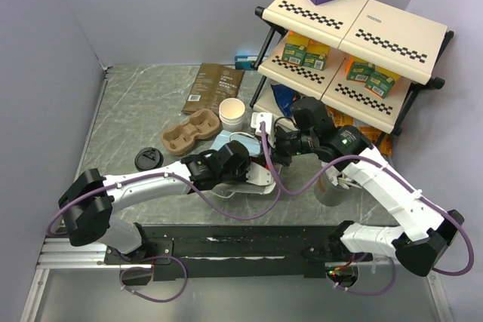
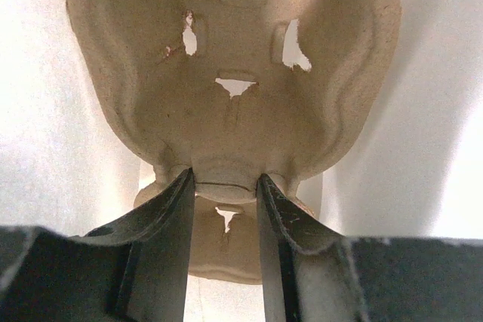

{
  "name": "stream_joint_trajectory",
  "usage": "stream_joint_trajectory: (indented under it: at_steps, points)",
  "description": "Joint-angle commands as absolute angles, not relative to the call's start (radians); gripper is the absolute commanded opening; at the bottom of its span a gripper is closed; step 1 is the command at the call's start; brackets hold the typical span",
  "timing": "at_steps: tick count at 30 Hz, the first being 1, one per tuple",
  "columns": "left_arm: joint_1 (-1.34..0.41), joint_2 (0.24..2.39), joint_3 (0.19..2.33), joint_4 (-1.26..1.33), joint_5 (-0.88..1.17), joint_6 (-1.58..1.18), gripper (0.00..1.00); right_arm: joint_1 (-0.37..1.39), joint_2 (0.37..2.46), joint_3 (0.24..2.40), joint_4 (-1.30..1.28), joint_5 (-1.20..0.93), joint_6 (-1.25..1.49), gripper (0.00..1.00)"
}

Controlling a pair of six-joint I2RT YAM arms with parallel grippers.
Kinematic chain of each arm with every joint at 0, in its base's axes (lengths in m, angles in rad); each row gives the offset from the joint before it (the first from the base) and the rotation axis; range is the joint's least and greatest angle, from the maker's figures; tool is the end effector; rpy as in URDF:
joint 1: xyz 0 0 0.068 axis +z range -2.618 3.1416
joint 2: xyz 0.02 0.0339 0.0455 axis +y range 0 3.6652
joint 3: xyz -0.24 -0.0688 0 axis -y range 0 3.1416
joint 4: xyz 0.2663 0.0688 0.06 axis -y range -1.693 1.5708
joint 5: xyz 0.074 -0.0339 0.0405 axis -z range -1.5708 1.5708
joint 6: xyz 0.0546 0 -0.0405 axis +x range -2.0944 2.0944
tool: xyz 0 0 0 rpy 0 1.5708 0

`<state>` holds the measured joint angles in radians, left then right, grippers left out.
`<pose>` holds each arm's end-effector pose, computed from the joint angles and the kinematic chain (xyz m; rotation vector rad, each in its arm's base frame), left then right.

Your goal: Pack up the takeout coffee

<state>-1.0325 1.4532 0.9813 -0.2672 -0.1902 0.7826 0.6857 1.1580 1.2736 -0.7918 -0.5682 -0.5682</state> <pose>0.1886 -0.2958 0.1983 1.7476 1.4880 0.0908 0.1942 0.1968 0.3485 -1.5331 1.5934 0.7000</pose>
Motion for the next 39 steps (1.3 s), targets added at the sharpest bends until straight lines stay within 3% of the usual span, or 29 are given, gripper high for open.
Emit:
stream_joint_trajectory:
  at_steps: [1, 6, 13, 23, 39]
  points:
    - [-1.031, 1.483, 0.980, -0.235, -0.248, 0.842, 0.01, 0.724, 1.166, 1.322, -0.815, -0.683, -0.552, 0.00]
    - [-1.032, 1.519, 1.025, -0.383, -0.190, 0.893, 0.01, 0.723, 1.187, 1.359, -0.773, -0.641, -0.431, 0.00]
    - [-1.034, 1.448, 0.963, -0.312, -0.216, 0.835, 0.01, 0.703, 1.204, 1.378, -0.712, -0.529, -0.362, 0.00]
    - [-1.037, 1.546, 0.992, -0.236, -0.331, 0.865, 0.01, 0.716, 1.209, 1.379, -0.762, -0.673, -0.377, 0.00]
    - [-1.000, 1.627, 1.002, -0.209, -0.302, 0.781, 0.01, 0.718, 1.198, 1.384, -0.781, -0.724, -0.379, 0.00]
